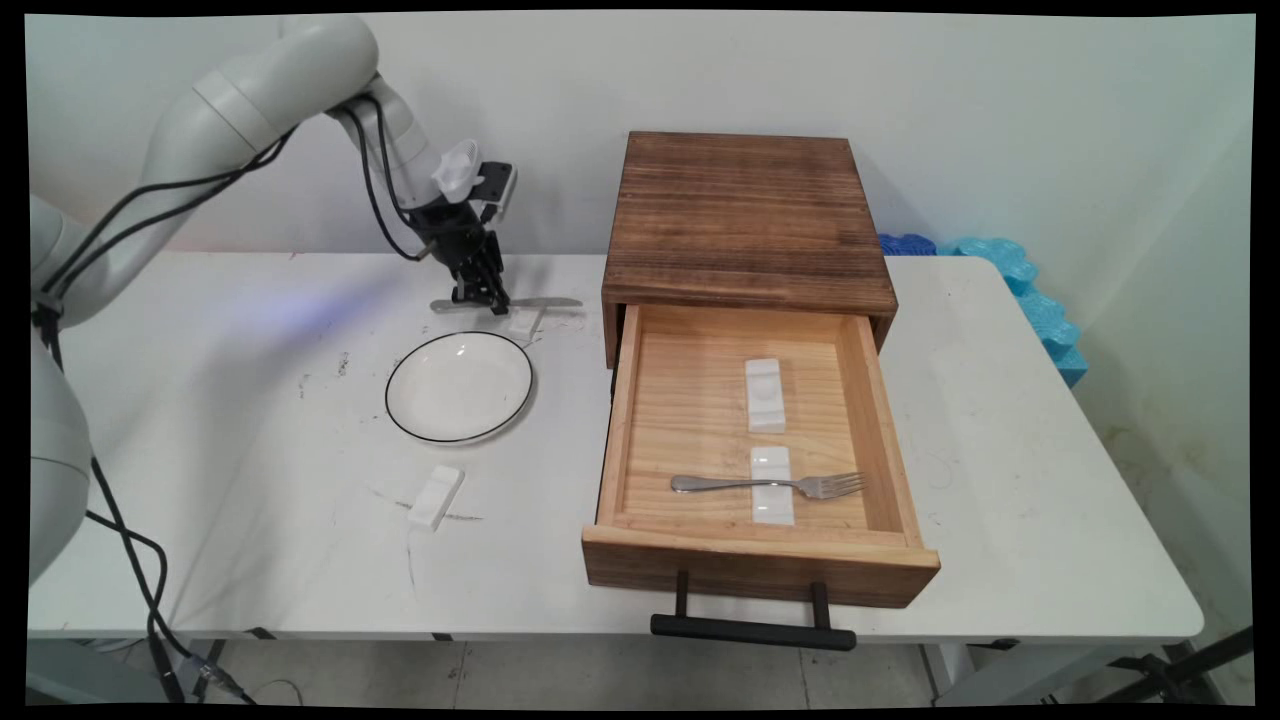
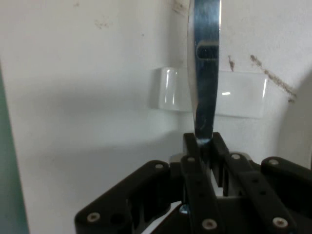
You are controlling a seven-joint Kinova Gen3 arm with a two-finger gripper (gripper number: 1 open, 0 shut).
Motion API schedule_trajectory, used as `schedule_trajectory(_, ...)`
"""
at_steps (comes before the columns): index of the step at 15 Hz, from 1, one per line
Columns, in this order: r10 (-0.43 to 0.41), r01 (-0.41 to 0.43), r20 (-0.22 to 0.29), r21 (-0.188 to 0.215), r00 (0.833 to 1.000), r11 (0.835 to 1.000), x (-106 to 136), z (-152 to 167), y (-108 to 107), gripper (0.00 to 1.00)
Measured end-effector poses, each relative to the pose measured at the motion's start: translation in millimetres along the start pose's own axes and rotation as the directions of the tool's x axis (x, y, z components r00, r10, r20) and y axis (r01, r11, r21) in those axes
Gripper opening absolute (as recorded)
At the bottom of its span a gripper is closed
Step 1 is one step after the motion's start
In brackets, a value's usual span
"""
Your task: Place the picked object into the drawer
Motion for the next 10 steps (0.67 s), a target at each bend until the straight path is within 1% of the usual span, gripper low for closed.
schedule_trajectory(5,-0.026,0.026,-0.019,0.023,0.999,0.999,2.2,-26.9,5.4,0.0)
schedule_trajectory(10,-0.042,0.043,-0.036,0.043,0.998,0.998,-2.1,-68.9,20.1,0.0)
